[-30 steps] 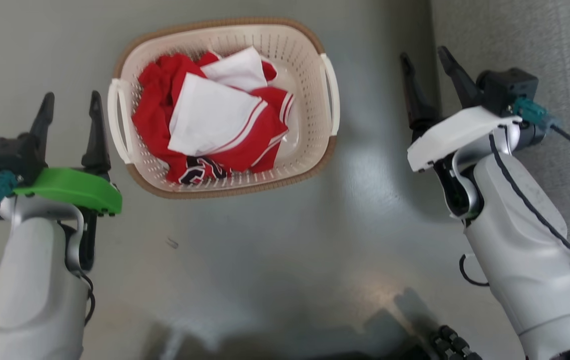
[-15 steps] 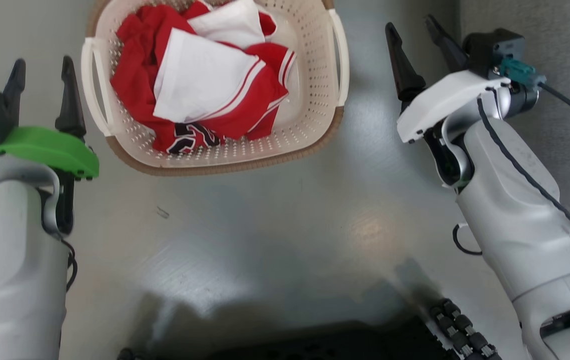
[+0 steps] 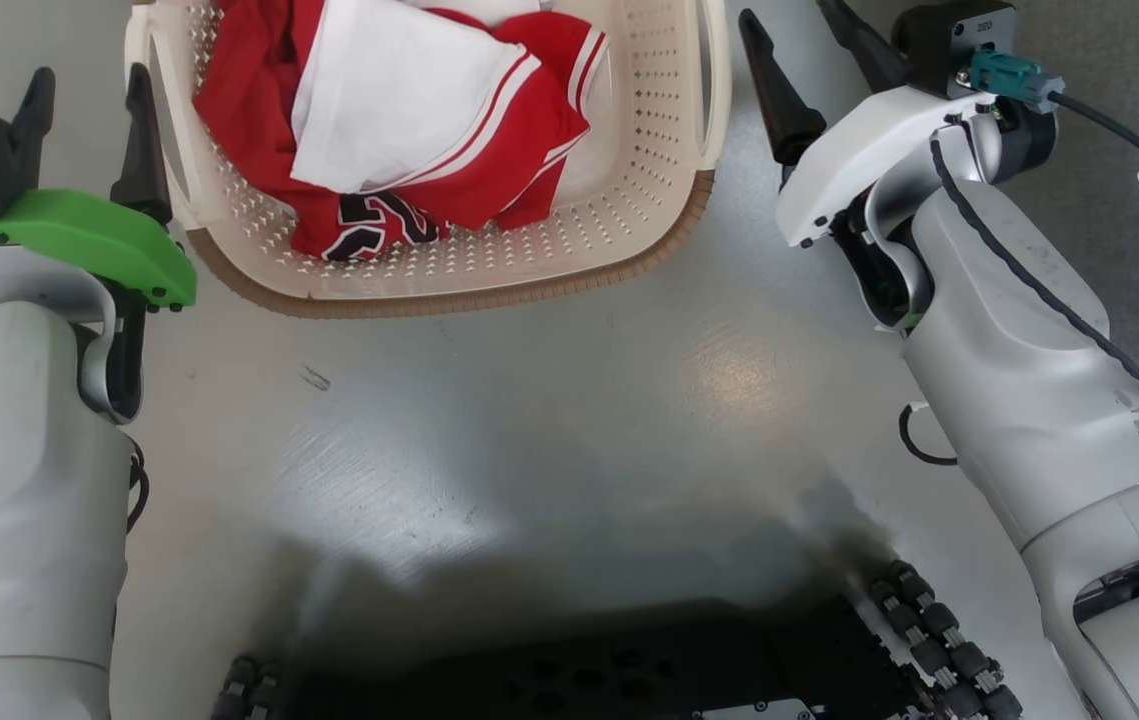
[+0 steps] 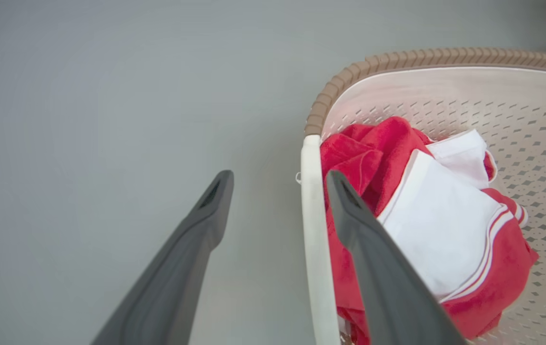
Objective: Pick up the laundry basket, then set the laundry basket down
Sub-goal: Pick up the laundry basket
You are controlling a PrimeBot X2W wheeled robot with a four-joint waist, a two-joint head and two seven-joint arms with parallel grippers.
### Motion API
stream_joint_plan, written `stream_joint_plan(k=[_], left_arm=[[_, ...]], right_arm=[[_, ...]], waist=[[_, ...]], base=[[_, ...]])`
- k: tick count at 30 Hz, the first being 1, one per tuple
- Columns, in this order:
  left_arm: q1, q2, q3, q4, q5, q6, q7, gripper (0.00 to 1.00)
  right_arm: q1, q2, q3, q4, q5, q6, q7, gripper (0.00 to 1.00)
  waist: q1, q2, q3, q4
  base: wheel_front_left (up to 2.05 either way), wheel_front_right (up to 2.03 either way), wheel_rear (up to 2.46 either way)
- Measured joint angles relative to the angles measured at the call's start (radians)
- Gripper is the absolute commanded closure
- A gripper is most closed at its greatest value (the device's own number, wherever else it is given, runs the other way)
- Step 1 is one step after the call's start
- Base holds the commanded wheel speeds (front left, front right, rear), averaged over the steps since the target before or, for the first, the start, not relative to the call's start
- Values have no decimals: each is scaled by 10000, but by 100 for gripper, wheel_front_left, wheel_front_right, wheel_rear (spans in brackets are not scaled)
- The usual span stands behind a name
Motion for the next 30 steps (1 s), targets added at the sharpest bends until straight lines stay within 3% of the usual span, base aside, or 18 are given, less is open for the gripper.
stream_joint_plan(k=[9, 30], left_arm=[[-526, -113, -422, 894, -44, -125, 190, 0], [-1492, -295, -899, 2257, -314, -226, 245, 0]], right_arm=[[-386, -6, 865, 263, 1039, 151, -44, 0], [-1112, -13, 2094, 1093, 2516, 142, -58, 0]], waist=[[0, 0, 395, 84], [0, 0, 870, 295]], base=[[0, 0, 0], [0, 0, 0]])
